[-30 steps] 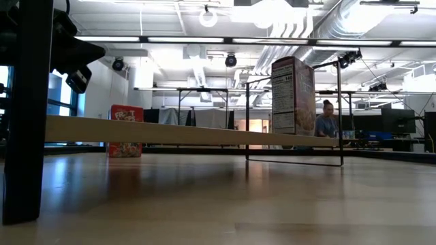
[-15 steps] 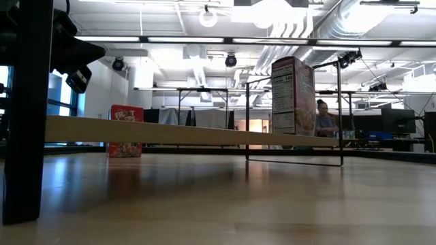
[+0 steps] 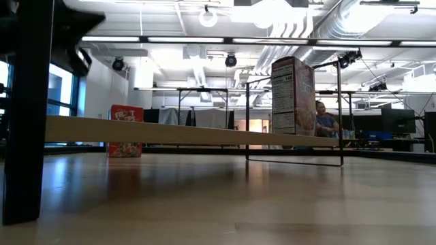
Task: Stack cereal on shelf
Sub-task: Put the purple cereal box on the shelf aligned with the other purple cereal box
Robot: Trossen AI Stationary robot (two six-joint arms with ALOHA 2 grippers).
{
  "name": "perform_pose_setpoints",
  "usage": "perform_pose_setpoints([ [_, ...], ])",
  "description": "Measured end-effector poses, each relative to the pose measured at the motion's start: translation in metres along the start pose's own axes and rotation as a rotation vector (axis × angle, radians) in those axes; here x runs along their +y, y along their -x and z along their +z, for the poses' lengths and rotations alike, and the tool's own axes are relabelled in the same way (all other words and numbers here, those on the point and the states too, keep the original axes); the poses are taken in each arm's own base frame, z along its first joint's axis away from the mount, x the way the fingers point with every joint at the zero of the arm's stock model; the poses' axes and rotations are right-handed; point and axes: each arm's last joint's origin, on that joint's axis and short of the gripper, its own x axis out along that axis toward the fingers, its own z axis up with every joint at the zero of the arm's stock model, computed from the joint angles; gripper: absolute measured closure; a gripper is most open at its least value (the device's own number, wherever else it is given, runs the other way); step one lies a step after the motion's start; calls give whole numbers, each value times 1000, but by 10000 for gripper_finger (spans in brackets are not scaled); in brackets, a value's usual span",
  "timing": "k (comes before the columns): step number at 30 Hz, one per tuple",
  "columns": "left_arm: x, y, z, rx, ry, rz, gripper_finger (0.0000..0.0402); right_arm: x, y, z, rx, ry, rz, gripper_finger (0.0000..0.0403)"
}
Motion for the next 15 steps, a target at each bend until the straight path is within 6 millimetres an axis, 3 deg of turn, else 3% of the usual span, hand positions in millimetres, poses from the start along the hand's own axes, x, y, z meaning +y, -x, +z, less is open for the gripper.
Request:
perform_pose_setpoints([
  [4,-7,3,20,-274,64,28,398,-2,0,1,-20,-42,-55,169],
  [6,-9,3,26,-329,88,40,395,-2,0,1,-22,-48,-64,169],
  [10,-21,-2,40,-230,33,72,353,-2,0,1,-22,-79,-61,169],
  [15,-41,-13,67,-73,-96,176,261,-2,0,1,-22,-89,-62,169],
])
